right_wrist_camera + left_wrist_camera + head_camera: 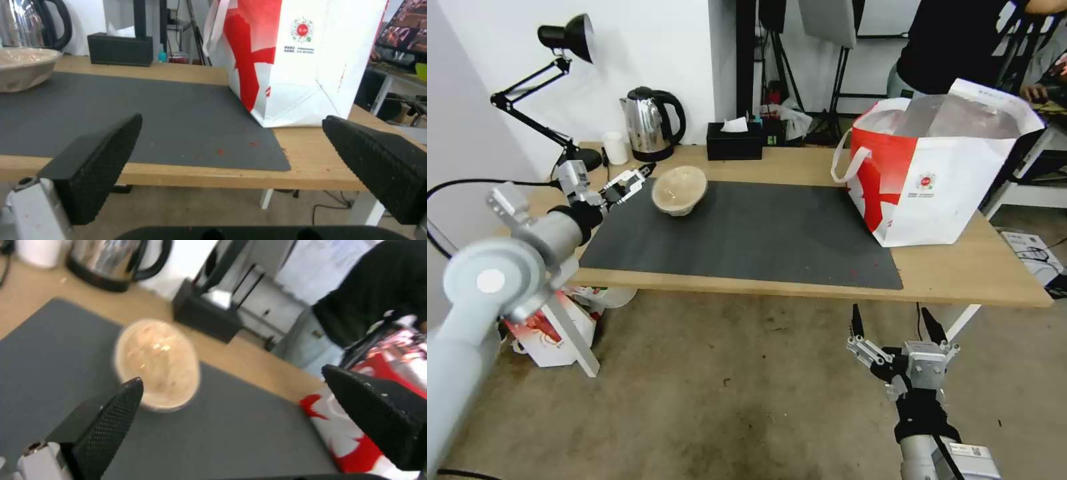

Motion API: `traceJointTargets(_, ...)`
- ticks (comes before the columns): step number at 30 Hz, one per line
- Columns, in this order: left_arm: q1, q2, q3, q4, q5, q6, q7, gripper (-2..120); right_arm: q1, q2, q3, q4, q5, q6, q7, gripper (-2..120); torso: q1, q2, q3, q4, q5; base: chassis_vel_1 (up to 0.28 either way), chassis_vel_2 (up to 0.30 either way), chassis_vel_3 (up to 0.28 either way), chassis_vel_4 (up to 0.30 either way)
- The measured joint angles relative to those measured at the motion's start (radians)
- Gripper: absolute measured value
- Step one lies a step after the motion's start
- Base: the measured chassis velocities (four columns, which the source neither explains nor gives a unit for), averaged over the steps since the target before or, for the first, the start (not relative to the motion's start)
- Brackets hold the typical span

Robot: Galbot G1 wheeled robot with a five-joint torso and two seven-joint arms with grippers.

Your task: Pick up the trash from the table and place it into the takeout bag.

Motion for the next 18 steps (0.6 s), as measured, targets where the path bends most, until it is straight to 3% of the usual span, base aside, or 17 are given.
traceJointTargets(7, -0.124, 0.001, 0.079, 0.093, -0.127, 0.084, -0.109, 100, 0.000, 0.000, 0.000, 0.000, 0.000, 0.000, 0.000, 100, 0.000, 0.000, 0.000, -0.0002, 0.0000, 0.000, 0.000, 0.000, 0.000)
traceJointTargets(18, -0.240, 0.000, 0.212, 0.216, -0.126, 0.140, -0.113, 100, 0.000, 0.000, 0.000, 0.000, 0.000, 0.000, 0.000, 100, 0.000, 0.000, 0.000, -0.0002, 0.0000, 0.000, 0.000, 0.000, 0.000)
